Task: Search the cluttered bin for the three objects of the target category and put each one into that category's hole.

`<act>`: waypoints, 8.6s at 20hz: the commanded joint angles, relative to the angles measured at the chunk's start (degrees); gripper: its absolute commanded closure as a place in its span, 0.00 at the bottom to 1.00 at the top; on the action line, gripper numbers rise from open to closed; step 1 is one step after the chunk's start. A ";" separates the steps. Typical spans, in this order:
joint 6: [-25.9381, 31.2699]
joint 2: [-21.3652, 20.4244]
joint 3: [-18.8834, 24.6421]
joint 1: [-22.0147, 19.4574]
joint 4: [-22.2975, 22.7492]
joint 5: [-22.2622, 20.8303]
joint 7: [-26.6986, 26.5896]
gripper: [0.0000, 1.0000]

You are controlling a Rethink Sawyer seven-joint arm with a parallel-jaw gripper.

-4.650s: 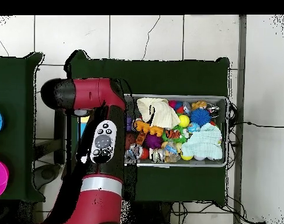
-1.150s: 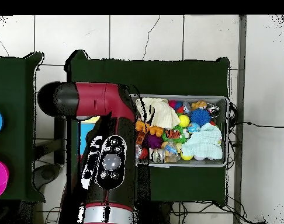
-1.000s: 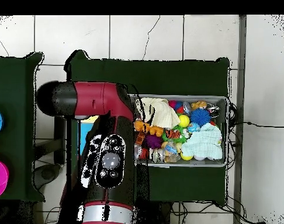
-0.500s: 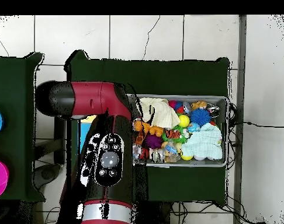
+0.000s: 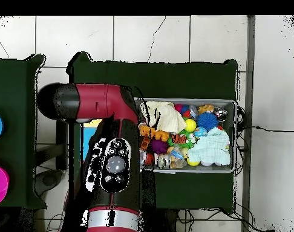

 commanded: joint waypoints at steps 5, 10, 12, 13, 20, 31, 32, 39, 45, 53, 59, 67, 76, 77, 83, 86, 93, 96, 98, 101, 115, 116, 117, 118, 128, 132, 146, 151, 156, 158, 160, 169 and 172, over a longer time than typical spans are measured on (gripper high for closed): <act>-0.71 -0.19 4.44 -2.01 3.82 -1.00 4.95 1.00; 0.23 0.04 4.00 -1.74 3.41 -1.19 5.55 0.00; 0.56 0.06 3.77 -1.62 3.42 -1.26 5.81 0.00; 0.63 0.04 3.75 -1.61 3.49 -1.25 5.88 0.00; 0.40 0.42 3.76 -1.76 2.61 -1.34 5.82 0.00; 2.11 0.38 3.09 -1.61 2.01 -1.28 6.93 0.00; 2.23 0.35 3.01 -1.56 2.02 -1.34 6.93 0.00; 1.98 -0.20 2.97 -1.38 3.15 -1.32 7.06 1.00; 3.64 0.62 2.80 -1.37 1.53 -1.16 7.60 1.00; 2.38 0.92 2.88 -1.67 0.65 -1.68 6.70 1.00; 3.55 0.71 2.76 -1.53 1.10 -1.29 7.43 0.00; 3.58 0.56 2.55 -1.33 1.26 -1.66 7.18 0.00; 9.73 -0.13 2.23 -1.29 -3.52 -1.76 6.57 0.00; 10.07 -0.20 2.34 -1.36 -3.71 -1.67 6.57 0.00; 10.64 -0.61 2.57 -1.55 -3.82 -1.46 6.58 0.00; 9.67 -0.96 2.44 -1.42 -2.78 -1.68 6.54 0.00; 8.67 -0.91 2.52 -1.61 -1.60 -1.54 6.86 0.00; 9.03 -0.88 2.33 -1.53 -1.72 -1.71 6.87 0.00; 9.27 -0.88 2.35 -1.60 -1.77 -1.72 6.74 0.00; 9.09 -0.86 2.48 -1.73 -1.76 -1.72 6.50 0.00; 5.23 -0.14 2.41 -2.06 -2.64 -2.95 5.36 1.00; 4.11 -0.18 2.48 -2.09 -1.95 -3.04 5.36 1.00; 3.01 -0.04 2.57 -2.17 -1.62 -3.17 5.29 1.00; 2.26 0.11 2.58 -2.12 -1.48 -3.34 5.32 1.00; -4.80 0.69 3.12 -2.45 0.74 -4.42 4.78 1.00; -6.24 0.96 3.13 -2.47 0.94 -4.60 4.56 1.00; -13.60 0.23 3.87 -3.40 4.23 -6.95 2.97 1.00; -16.74 0.07 4.58 -3.86 6.34 -7.26 4.36 1.00; -17.64 0.09 4.23 -3.42 7.64 -7.10 5.75 1.00; -17.50 0.13 3.74 -3.13 8.04 -7.27 5.95 1.00; -16.86 0.32 3.18 -2.82 8.09 -7.27 6.25 1.00; -14.65 0.81 1.28 -1.01 9.27 -7.06 8.52 1.00; -13.87 0.59 1.39 -0.80 10.34 -6.53 8.88 1.00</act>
